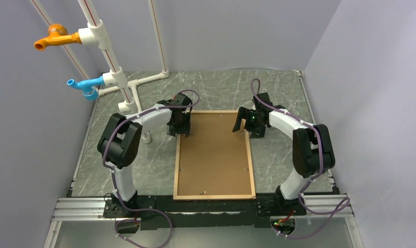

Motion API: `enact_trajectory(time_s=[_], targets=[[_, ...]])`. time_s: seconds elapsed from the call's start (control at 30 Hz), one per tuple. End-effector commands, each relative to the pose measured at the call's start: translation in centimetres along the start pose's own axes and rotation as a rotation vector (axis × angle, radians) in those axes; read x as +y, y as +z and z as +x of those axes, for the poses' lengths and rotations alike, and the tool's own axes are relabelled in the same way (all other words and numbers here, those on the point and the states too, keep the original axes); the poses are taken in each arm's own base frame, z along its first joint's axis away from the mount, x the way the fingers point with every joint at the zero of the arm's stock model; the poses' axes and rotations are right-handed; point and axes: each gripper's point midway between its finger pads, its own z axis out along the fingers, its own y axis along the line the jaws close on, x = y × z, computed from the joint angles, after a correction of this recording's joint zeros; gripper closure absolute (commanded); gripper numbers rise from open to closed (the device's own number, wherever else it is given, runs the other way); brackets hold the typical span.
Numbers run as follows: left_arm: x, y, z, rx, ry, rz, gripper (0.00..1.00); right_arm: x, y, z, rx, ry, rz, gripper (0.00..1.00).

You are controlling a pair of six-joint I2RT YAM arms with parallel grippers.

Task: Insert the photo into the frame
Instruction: Install the photo frame at the center of the board.

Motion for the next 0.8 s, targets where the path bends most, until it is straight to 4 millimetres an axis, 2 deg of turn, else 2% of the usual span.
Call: enact_trajectory(time_s=[0.0,0.13,0.43,0.67,0.7,0.77], targets=[[2.1,1.1,-0.7,0.001,0.031,-0.122,0.39,0.4,0.1,-0.5,-0.019,0.007,-0.022,0.01],[2.2,1.4,-1.7,-0.013,0.026,-0.146,0.4,0.4,0.1,-0.5,-0.017,0.006,-0.021,0.01],[2.3,1.6,-3.6,-0.047,-0.017,-0.111,0.49,0.4,0.2,-0.4,-0.012,0.003,-0.028,0.01],[3.1,1.7,-3.7,-0.043,-0.024,-0.137,0.62,0.5,0.3,-0.2,-0.007,0.001,-0.032,0.01],[3.1,1.6,-3.7,-0.045,-0.027,-0.133,0.61,0.5,0.3,-0.2,-0.005,0.001,-0.036,0.01],[2.6,1.4,-4.0,-0.057,-0.023,-0.103,0.52,0.6,0.3,-0.2,-0.006,0.001,-0.041,0.01]])
